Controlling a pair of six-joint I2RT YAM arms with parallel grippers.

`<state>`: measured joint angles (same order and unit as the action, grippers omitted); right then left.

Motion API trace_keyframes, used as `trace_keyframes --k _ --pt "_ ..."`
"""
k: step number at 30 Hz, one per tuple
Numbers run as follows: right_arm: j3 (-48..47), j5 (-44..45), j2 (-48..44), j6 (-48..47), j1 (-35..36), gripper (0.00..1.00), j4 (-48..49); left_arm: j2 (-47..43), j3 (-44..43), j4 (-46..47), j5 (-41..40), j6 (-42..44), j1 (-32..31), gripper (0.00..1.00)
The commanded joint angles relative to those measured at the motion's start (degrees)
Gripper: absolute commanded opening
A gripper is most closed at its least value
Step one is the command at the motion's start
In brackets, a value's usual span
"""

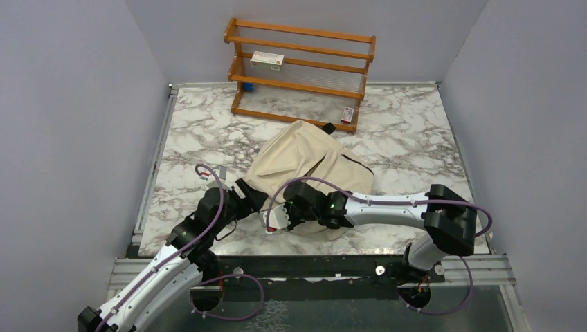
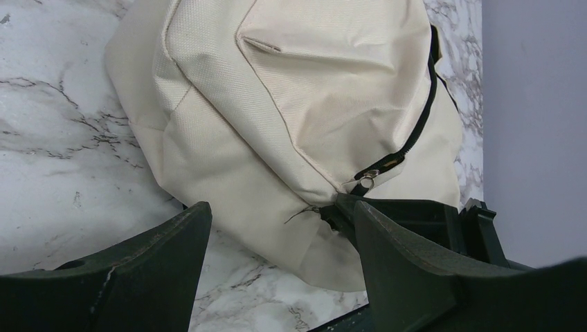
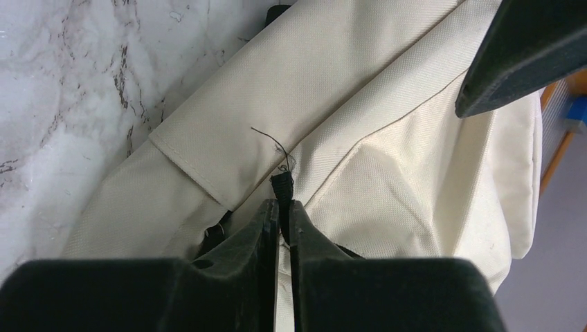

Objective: Pack the student bag
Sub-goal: Zip the student bag at the center of the board.

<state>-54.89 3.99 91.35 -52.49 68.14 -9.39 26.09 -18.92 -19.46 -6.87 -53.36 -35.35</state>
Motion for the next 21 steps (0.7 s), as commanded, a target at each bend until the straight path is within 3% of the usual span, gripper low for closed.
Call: trace_keyframes --k 1,7,10,15,19,21 --pt "-0.1 -0.8 -0.8 1.1 -0.3 0.1 1.9 0.2 0.0 0.9 0.6 0.0 0.1 0.76" --pt "-0.9 -2.1 -0.8 4.3 -0.4 0.03 2.6 -0.7 0.3 0.7 1.1 0.0 0.1 0.76" --pt "-0.7 -2.7 -1.5 6.8 -0.7 0.03 4.0 -1.2 0.3 0.4 1.0 0.1 0.1 0.76" --pt "0.8 -3.4 -2.3 10.6 -0.9 0.12 6.0 -1.1 0.1 0.4 1.0 0.3 0.1 0.76" --pt "1.7 -2.9 -1.9 11.5 -1.1 0.13 6.5 -0.7 0.0 0.5 1.1 0.4 0.1 0.76" --pt "2.0 -2.7 -1.7 11.9 -1.1 0.08 6.7 -0.6 0.1 0.4 1.0 0.4 0.1 0.76"
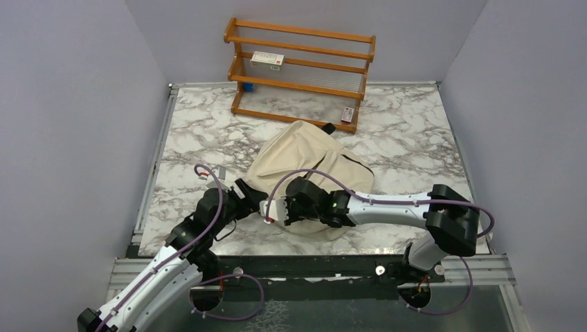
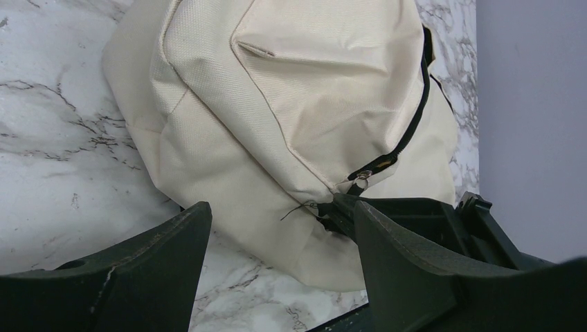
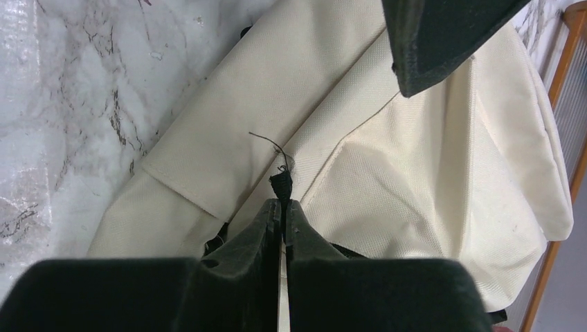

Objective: Pack the student bag
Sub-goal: Zip the student bag at the center of the board.

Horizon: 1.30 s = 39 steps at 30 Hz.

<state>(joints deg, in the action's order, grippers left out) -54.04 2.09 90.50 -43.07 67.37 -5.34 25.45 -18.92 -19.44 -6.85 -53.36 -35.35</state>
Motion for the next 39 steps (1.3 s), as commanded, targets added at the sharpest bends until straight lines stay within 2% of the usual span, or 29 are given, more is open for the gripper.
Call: trace_keyframes --k 1,3,7,13,19,26,31,39 --pt "1.2 -0.9 -0.8 2.7 -0.3 0.05 3.0 0.0 0.1 0.4 0.9 0.3 0.1 0.76" --pt "1.3 -0.5 -0.8 2.9 -0.5 0.01 3.6 0.0 0.2 0.4 0.6 0.0 0.1 0.76" --pt "1.7 1.4 -1.7 5.2 -1.6 0.01 7.5 -0.2 0.2 0.6 0.8 0.6 0.1 0.76" --pt "1.6 -3.2 -4.8 19.2 -5.9 0.01 12.8 -2.4 -0.4 2.4 2.1 7.1 0.1 0.77" --pt "2.5 -2.6 -7.0 32.9 -10.4 0.01 14.9 -4.1 -0.2 6.2 3.2 13.7 0.1 0.77" --pt "3.2 -4.3 -8.6 49.3 -15.9 0.01 15.8 2.3 -1.1 13.2 8.3 20.1 0.0 0.77" --pt "3.8 -7.9 -11.4 53.3 -16.6 0.01 19.5 7.3 -3.8 16.1 10.0 24.5 0.0 0.77" --pt "3.1 -12.4 -16.2 57.7 -16.7 0.01 22.4 8.6 -4.8 22.4 11.0 30.8 -1.0 0.78"
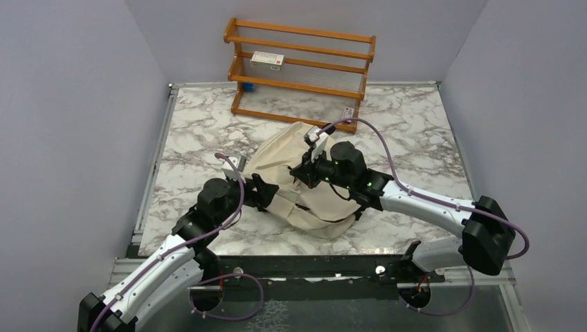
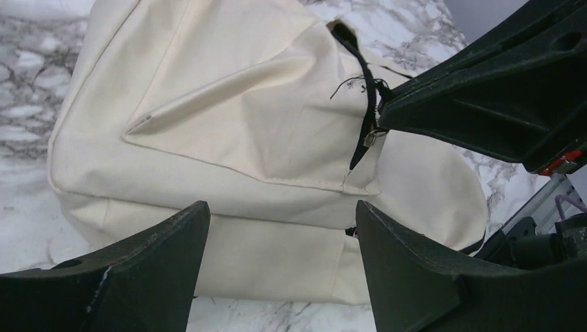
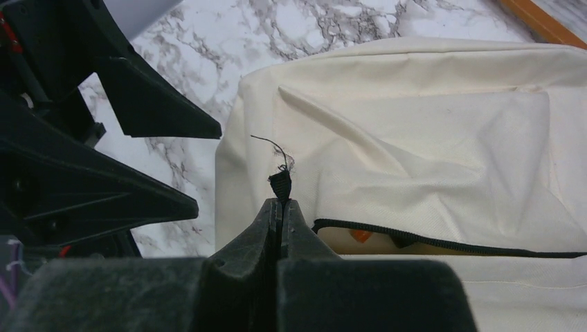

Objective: Pack the student bag
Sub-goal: Zip the student bag at the center of the board.

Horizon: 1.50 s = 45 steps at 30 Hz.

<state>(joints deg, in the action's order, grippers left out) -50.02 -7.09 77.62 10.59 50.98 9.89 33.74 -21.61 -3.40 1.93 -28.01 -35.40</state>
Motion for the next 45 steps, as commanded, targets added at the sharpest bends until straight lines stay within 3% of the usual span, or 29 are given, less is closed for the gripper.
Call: trace_keyframes --k 1,9,14,19,27,36,45 --pt "-0.9 -3.5 -3.7 4.6 -0.3 0.01 7.3 0.1 -1.9 7.6 2.4 6.8 -1.4 0.79" --pt "-1.4 -0.8 -3.9 10.0 -0.3 0.01 6.7 3.6 -2.9 13.7 -1.1 19.6 -10.0 0.8" --pt "0.2 0.3 -4.0 13.4 -0.3 0.01 8.3 9.0 -3.2 16.9 -14.4 25.4 -18.1 0.79" --pt "1.2 0.6 -4.9 15.8 -0.3 0.01 8.6 14.0 -3.3 19.7 -22.2 25.8 -21.2 0.78" --pt "3.0 1.1 -6.2 17.8 -0.3 0.01 8.3 20.9 -3.0 25.8 -26.3 27.0 -23.8 0.76" --pt "3.1 2.3 -6.8 18.1 -0.3 0.01 7.7 23.1 -2.6 26.0 -23.9 28.7 -27.0 0.5" --pt "3.7 3.7 -6.9 18.7 -0.3 0.01 6.7 21.0 0.2 23.9 -22.0 26.5 -27.3 0.08"
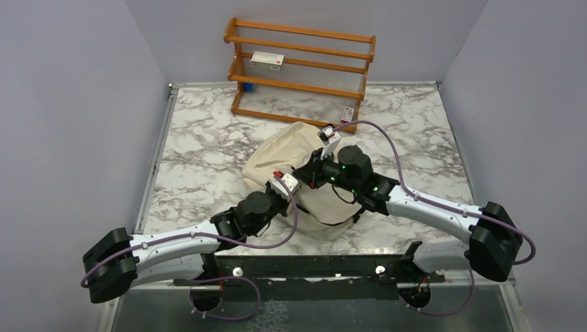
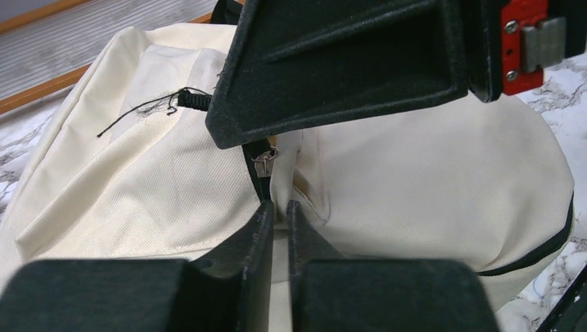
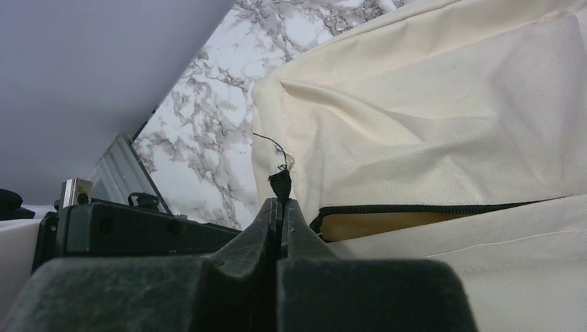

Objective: Pack the student bag
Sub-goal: Zip the student bag at the center of the board.

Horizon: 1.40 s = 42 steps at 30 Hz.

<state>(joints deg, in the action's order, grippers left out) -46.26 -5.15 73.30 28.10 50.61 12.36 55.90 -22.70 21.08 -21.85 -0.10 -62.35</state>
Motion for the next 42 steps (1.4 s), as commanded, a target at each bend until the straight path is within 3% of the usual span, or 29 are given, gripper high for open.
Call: trace_keyframes --k 1,8,12,20,29,34,36,40,42 --pt "0.0 2.3 -2.7 1.1 0.1 0.01 3.9 -1.4 1.4 -1.1 1.8 -1.5 -0.4 0.04" --pt "0.3 4.8 -2.6 0.2 -0.2 0.01 2.8 -4.0 2.6 -3.4 2.6 -1.9 -0.3 0.0" --pt "-0.6 10.7 -1.7 -0.9 -0.9 0.01 -0.4 -5.4 2.7 -5.9 4.7 -1.5 -0.3 0.0" --pt "0.2 15.1 -0.4 -1.4 -5.5 0.01 -0.5 -7.4 3.5 -9.1 8.7 -1.7 -0.3 0.0" --pt "-0.2 12.6 1.9 -3.6 -10.2 0.01 1.5 -7.7 3.7 -10.6 11.4 -2.8 -0.3 0.0" --pt "-0.9 -2.1 1.3 -6.5 -10.4 0.01 4.3 -8.6 3.7 -9.5 10.2 -2.6 -0.3 0.0" --pt "-1.6 -8.3 1.6 -6.8 -10.4 0.01 4.1 -9.2 3.1 -9.0 8.8 -3.1 -0.3 0.13" --pt "-1.3 -14.8 1.4 -5.8 -10.4 0.01 3.3 -10.5 1.1 -7.6 6.1 -4.3 -0.3 0.48" --pt "-0.9 -17.3 1.2 -4.9 -10.4 0.01 3.3 -10.2 0.1 -6.5 4.6 -4.7 -0.3 0.57"
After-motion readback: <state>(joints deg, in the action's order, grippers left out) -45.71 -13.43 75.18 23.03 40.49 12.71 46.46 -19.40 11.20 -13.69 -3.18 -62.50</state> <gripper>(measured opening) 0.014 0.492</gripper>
